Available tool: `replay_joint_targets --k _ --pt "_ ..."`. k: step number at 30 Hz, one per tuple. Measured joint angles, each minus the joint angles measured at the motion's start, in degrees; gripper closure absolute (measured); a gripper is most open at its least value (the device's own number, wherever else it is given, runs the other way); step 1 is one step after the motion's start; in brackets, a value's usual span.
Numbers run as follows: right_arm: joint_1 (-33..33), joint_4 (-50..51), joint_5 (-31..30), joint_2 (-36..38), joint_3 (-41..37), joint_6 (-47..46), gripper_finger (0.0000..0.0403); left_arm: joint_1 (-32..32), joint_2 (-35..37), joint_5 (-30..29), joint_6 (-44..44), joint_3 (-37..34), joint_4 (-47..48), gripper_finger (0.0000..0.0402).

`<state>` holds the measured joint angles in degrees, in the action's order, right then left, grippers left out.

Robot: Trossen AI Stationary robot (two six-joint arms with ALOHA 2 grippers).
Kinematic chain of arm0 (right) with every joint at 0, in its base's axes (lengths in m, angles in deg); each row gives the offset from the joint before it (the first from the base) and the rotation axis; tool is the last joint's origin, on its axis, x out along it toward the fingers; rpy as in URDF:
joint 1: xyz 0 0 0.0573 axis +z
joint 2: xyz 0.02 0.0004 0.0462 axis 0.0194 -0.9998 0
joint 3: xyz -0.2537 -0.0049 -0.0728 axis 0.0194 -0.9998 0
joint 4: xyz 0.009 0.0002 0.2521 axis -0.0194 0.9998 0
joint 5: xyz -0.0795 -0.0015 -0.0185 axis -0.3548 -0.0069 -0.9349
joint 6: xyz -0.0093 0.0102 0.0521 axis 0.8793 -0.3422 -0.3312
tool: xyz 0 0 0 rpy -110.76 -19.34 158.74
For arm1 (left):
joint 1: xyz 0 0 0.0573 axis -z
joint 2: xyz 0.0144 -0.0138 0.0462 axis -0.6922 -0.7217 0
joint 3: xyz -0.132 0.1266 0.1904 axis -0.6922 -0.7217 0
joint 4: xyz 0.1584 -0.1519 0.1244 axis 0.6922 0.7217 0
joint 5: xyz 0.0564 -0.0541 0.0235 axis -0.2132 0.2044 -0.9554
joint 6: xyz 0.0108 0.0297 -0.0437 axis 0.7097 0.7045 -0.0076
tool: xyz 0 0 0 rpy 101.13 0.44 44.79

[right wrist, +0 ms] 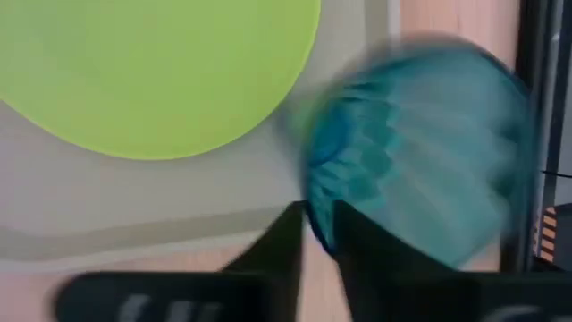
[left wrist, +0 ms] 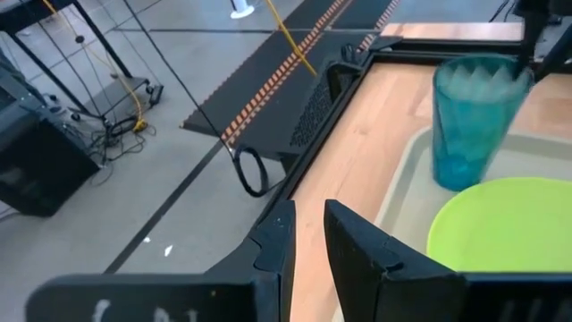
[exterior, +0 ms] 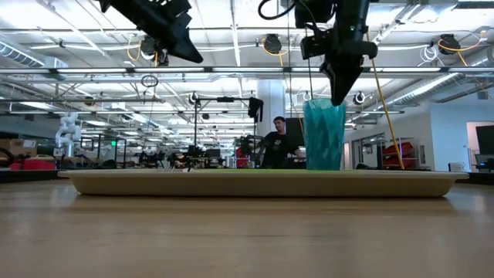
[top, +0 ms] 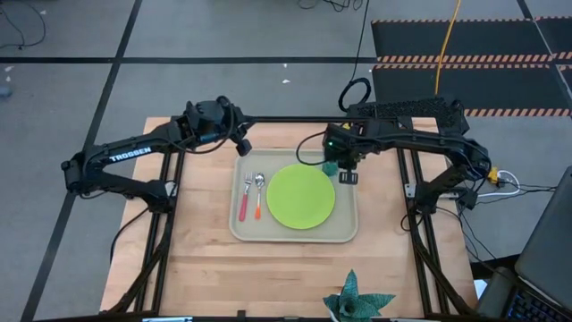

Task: Pick and place plate/cup/fork/spoon on tray
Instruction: Adjust the blue glass

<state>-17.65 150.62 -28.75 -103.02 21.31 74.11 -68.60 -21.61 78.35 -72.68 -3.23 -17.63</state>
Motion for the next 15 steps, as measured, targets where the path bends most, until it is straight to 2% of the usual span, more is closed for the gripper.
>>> replay_joint_targets --k 1,3,15 --pt "0.00 0.11 -0.23 -0.02 -0.44 0.11 0.0376 0.00 -0.01 -0.02 -0.31 0.00 0.19 0.0334" --pt "0.00 0.20 -1.51 -0.02 -1.27 0.09 0.0393 0.00 0.00 -0.11 -0.80 0.00 0.59 0.0334" --pt "-0.02 0.62 -3.15 0.00 -3.17 0.51 0.0401 0.00 -0.02 -0.13 -1.21 0.00 1.26 0.0334"
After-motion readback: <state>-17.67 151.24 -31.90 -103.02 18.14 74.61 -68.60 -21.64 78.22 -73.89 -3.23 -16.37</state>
